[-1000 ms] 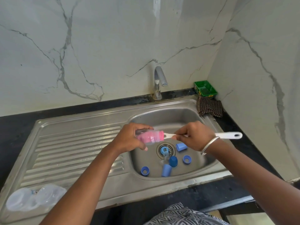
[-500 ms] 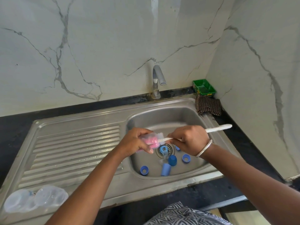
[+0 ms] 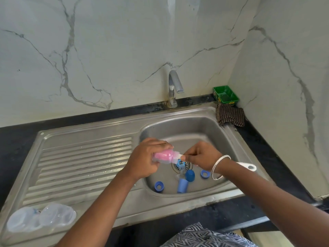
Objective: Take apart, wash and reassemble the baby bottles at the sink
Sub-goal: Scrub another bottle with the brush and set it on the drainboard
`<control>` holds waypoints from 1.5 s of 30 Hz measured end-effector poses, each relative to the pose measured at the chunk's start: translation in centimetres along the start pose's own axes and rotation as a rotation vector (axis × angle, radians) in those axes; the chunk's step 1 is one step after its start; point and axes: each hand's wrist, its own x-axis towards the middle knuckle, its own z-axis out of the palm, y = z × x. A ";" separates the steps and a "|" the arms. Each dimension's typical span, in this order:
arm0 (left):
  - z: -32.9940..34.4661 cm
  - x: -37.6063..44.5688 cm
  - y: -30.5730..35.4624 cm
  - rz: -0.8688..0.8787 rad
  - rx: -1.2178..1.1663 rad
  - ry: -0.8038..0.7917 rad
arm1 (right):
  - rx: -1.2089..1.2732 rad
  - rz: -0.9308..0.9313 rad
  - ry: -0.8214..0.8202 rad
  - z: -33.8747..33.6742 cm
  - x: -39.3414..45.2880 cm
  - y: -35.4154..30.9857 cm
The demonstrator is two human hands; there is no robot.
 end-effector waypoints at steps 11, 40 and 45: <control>0.7 0.8 -1.8 -0.670 -0.901 -0.405 | -0.572 -0.699 0.379 -3.3 0.5 6.0; 13.1 6.4 0.4 -0.973 -0.697 0.149 | -0.303 0.290 0.769 -12.7 8.3 22.3; 13.3 7.9 0.0 -0.952 -0.672 0.113 | -0.345 0.284 0.777 -12.5 9.1 23.4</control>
